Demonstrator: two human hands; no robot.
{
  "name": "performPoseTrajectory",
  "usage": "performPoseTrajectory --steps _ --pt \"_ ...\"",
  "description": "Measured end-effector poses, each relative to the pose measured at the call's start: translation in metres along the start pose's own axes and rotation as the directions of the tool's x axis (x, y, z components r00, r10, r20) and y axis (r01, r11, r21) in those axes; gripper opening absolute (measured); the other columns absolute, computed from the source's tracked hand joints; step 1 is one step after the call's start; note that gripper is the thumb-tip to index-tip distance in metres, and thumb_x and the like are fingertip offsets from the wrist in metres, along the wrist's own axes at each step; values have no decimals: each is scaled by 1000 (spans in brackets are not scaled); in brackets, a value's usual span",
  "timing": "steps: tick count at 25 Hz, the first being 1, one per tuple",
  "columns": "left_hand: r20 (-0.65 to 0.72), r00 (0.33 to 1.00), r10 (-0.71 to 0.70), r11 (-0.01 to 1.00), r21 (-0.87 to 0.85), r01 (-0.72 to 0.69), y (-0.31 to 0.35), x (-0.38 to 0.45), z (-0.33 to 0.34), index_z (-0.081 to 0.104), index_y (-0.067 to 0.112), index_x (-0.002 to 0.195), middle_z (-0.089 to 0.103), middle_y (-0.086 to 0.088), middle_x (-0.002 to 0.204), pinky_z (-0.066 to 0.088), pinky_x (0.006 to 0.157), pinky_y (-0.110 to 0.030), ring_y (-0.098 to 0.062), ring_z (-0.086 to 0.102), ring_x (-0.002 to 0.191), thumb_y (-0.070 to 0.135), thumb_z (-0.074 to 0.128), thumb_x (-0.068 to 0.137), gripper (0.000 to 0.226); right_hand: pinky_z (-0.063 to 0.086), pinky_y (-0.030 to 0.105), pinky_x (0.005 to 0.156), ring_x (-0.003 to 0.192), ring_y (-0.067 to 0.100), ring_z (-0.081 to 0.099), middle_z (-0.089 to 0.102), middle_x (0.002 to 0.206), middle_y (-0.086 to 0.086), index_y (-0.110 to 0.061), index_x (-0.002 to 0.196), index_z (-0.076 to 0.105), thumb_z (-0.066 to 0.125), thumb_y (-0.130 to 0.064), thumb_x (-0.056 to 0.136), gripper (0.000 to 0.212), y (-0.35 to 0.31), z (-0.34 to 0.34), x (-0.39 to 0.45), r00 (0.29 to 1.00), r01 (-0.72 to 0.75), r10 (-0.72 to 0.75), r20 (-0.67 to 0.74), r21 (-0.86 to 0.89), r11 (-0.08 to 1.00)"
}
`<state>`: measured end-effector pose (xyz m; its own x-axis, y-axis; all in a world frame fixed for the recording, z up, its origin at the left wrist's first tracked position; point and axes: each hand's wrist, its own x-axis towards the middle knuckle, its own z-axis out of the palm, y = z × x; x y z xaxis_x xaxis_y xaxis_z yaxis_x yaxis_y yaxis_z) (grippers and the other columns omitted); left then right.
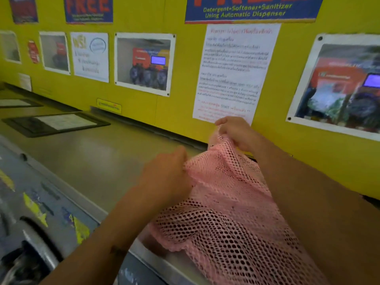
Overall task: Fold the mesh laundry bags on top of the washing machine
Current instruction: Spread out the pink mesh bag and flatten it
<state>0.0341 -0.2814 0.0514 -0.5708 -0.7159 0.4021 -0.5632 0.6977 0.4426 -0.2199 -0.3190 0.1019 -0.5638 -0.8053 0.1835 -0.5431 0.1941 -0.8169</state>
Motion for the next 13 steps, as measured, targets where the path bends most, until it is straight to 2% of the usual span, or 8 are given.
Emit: performPoseTrajectory --steps 1,2,3,5,7,9,11,13 --pt "-93 996 9 1000 30 -7 -2 0 -9 43 23 96 60 -2 87 46 69 -39 -28 57 80 27 56 83 19 36 29 54 72 20 50 61 106 9 -18 89 69 50 9 78 35 4 -12 1 999 -44 42 15 125 991" --pt "-158 987 31 995 97 -16 -5 0 -17 42 25 105 59 0 91 48 73 -40 -26 58 82 31 59 83 28 39 31 56 80 24 53 61 112 11 -19 87 69 48 12 78 39 13 -23 2 997 -72 66 46 138 988" --pt "-187 981 45 984 179 -12 -7 -1 -23 39 28 113 59 1 99 48 80 -42 -25 58 88 37 62 82 39 44 33 61 88 25 57 60 117 11 -19 86 69 46 14 81 40 23 -30 1 994 -87 82 70 70 994" --pt "-139 990 -17 936 346 65 -10 -6 -33 34 32 126 51 -3 119 42 93 -46 -26 53 108 51 63 78 59 53 33 76 103 24 59 59 123 9 -16 87 71 48 11 86 36 40 -32 -1 994 -82 90 67 -110 991" --pt "-74 992 -105 887 444 127 -11 -11 -33 32 34 135 39 -7 133 35 101 -49 -28 40 124 61 56 77 69 51 32 82 99 20 59 63 121 10 -13 94 71 55 2 86 23 50 -25 -1 1000 -7 13 25 -218 976" --pt "-112 993 -31 931 359 69 -6 -13 -23 38 34 135 36 -4 138 30 105 -49 -25 37 128 56 54 81 61 52 33 75 83 20 60 68 109 12 -13 99 67 58 -10 88 15 46 -18 -2 993 102 -114 -26 -285 953" --pt "-140 984 110 983 159 -88 2 -7 -5 46 32 132 45 1 136 31 108 -45 -19 44 124 46 53 87 48 54 35 70 76 18 62 68 101 9 -16 101 65 56 -16 90 15 32 -16 -5 982 157 -182 -56 -305 939" --pt "22 990 141 990 20 -142 6 2 17 42 31 137 44 0 142 34 110 -45 -20 44 128 45 51 88 52 53 31 64 77 18 64 67 102 7 -19 100 66 52 -13 87 20 16 -22 -11 979 172 -200 -37 -378 910"
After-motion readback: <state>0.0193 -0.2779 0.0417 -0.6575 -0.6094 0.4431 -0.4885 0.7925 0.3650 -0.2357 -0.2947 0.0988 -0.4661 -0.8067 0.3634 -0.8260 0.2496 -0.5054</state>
